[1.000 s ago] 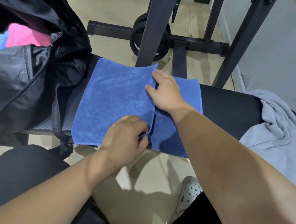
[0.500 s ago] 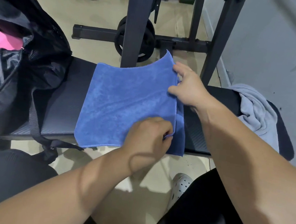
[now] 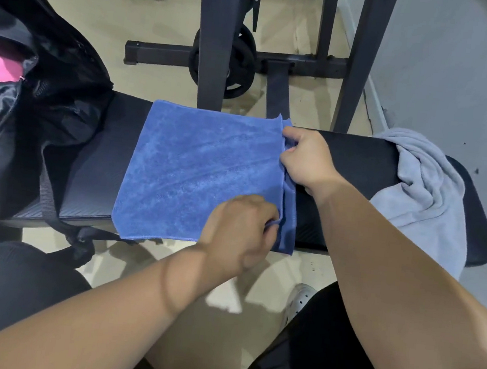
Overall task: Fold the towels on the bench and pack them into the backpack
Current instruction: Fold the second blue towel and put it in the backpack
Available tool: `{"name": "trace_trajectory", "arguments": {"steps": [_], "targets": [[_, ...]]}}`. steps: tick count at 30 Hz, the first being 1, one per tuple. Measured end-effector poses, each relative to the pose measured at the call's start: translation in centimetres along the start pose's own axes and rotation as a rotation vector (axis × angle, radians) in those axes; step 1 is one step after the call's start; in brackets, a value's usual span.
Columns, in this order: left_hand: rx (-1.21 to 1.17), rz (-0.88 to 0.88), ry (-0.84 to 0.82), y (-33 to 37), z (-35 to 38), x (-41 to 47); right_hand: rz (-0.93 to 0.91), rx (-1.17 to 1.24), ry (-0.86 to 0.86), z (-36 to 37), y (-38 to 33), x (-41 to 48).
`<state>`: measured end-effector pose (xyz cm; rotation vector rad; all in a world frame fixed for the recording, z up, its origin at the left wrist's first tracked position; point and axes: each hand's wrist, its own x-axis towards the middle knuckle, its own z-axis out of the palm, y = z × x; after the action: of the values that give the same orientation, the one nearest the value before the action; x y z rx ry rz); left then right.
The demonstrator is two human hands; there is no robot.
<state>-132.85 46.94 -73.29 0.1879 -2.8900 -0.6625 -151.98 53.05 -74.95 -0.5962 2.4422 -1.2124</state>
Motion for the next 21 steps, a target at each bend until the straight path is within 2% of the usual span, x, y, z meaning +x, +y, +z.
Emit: {"name": "trace_trajectory", "arguments": {"steps": [4, 8, 14, 16, 18, 21], "targets": [[-0.065, 0.012, 0.126, 1.2, -1.6, 0.1, 0.005, 0.158, 0.077, -1.3, -1.8, -0.5], [-0.097, 0.031, 0.12, 2.3, -1.2, 0.5, 0.037, 0.123, 0.106, -2.6, -1.3, -0.8], [-0.017, 0.002, -0.197, 2.2, 2.4, 0.5, 0.027, -0.08, 0.052, -2.8, -0.5, -2.9], [-0.017, 0.004, -0.248, 1.9, 2.9, 0.3, 0.039, -0.151, 0.025, -2.3, 0.2, -2.8], [-0.05, 0.01, -0.228, 1.7, 2.7, 0.1, 0.011, -0.171, 0.02, -1.8, 0.6, -2.2], [-0.069, 0.019, -0.093, 1.0, 1.6, 0.0, -0.026, -0.181, 0.021, -1.0, 1.0, -0.8]]}}
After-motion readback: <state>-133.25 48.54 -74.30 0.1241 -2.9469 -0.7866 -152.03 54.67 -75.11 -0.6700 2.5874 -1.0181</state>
